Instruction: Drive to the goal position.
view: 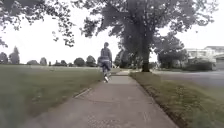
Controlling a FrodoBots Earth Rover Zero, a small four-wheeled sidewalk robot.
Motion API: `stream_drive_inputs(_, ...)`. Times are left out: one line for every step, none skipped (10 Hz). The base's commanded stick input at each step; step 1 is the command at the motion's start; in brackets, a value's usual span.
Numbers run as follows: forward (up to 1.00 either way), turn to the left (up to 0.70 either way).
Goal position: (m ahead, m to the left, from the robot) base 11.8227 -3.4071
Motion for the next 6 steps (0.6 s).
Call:
stream_drive_inputs(0.70, 0.00)
stream_drive_inputs(0.70, 0.00)
stream_drive_inputs(0.70, 0.00)
stream_drive_inputs(0.70, 0.00)
stream_drive_inputs(0.70, 0.00)
stream_drive_inputs(0.70, 0.00)
